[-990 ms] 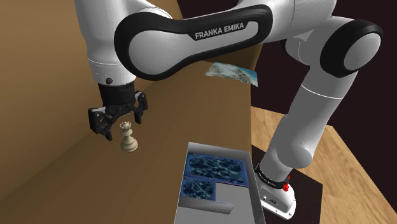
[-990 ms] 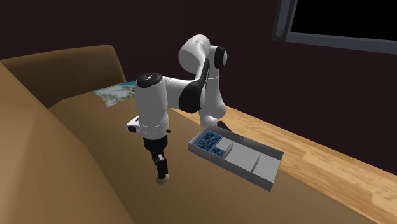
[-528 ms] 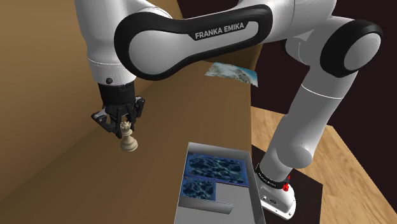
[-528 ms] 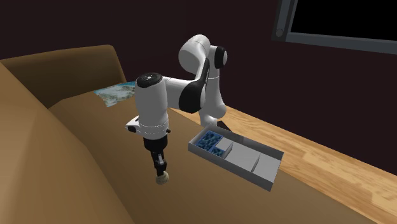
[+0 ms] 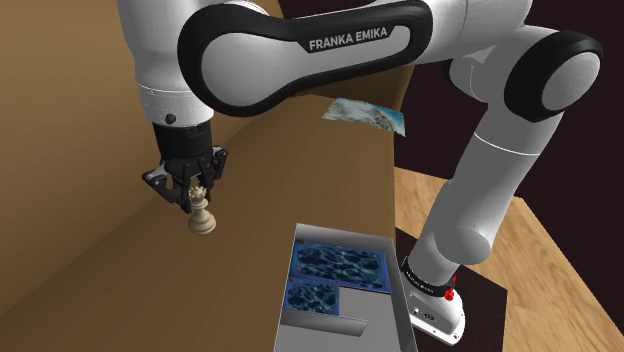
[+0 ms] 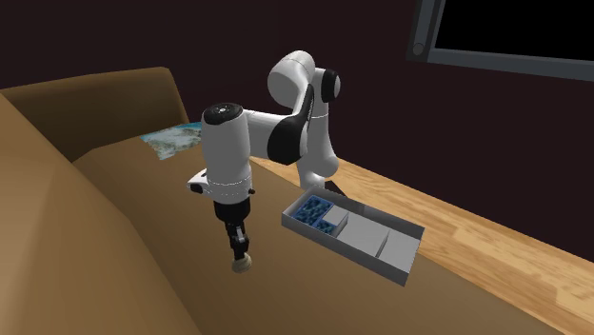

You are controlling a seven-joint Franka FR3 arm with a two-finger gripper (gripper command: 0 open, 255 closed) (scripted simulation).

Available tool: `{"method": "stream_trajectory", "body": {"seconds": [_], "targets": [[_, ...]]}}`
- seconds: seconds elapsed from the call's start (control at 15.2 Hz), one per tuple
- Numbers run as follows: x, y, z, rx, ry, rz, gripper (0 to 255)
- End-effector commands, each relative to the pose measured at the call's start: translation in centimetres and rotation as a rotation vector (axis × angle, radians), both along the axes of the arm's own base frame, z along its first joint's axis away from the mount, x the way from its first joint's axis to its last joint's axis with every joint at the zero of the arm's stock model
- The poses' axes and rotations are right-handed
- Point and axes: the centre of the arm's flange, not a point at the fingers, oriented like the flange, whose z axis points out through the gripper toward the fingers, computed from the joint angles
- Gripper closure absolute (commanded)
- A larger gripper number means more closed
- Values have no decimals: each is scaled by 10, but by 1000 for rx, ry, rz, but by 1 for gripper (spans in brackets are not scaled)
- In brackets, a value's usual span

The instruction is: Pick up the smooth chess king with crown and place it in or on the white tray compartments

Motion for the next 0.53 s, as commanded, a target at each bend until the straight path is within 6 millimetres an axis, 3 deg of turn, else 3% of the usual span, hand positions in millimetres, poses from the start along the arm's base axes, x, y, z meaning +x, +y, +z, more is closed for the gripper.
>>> {"method": "stream_trajectory", "body": {"seconds": [0.0,0.46], "targets": [[0,1,10,0,0,0,255],[0,1,47,0,0,0,255]]}}
